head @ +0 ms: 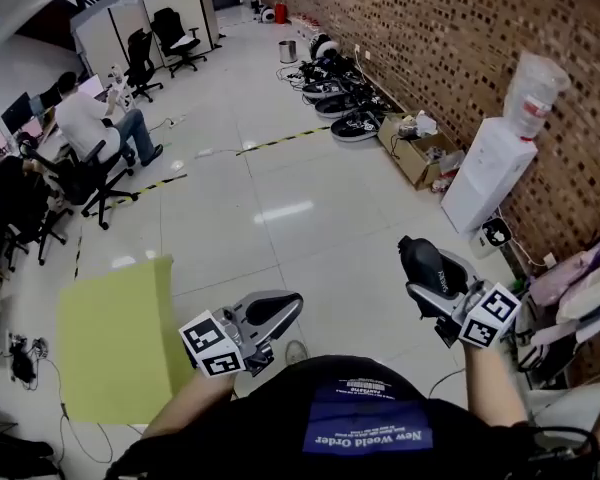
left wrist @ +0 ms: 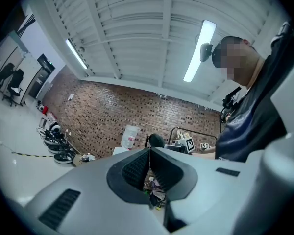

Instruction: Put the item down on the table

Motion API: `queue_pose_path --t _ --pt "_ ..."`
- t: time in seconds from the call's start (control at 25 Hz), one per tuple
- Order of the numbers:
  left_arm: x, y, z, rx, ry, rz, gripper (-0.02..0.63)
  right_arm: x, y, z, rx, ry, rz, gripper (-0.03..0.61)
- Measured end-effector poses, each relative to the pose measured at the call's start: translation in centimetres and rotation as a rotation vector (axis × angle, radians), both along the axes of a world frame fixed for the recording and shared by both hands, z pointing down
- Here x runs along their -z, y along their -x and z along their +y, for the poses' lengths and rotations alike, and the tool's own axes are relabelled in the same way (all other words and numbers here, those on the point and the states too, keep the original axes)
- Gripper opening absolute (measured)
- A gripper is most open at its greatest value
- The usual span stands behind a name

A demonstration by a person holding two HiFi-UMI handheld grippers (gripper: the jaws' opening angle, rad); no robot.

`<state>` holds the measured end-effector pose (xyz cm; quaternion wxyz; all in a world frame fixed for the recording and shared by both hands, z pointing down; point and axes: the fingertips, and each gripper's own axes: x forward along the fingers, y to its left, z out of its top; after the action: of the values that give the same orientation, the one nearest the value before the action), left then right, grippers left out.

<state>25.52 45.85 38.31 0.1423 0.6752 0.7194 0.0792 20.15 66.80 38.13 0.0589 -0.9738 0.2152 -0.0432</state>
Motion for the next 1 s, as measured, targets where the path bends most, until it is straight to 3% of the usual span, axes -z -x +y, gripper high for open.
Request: queue_pose_path --t 0.24,0.36,0.64,1.0 --pt "0.9 -11.4 -1.0 -0.030 -0.001 0.020 0.004 1.6 -11.1 -1.4 -0.005 0.020 0.011 0.337" --pt "1.7 -16.9 -2.7 0.006 0.007 0.037 0.005 2.0 -16.8 -2.5 0.028 0.028 0.017 0.336" --pt "2.5 -25.6 -8.7 0.209 0.011 0.021 0.005 2.4 -29.0 -6.0 0.191 0.023 -0.003 0.337" --pt "1.1 -32.8 -14.0 0.513 -0.019 0.000 0.005 1.2 -43.2 -11.5 0.484 0.000 0.001 0.337"
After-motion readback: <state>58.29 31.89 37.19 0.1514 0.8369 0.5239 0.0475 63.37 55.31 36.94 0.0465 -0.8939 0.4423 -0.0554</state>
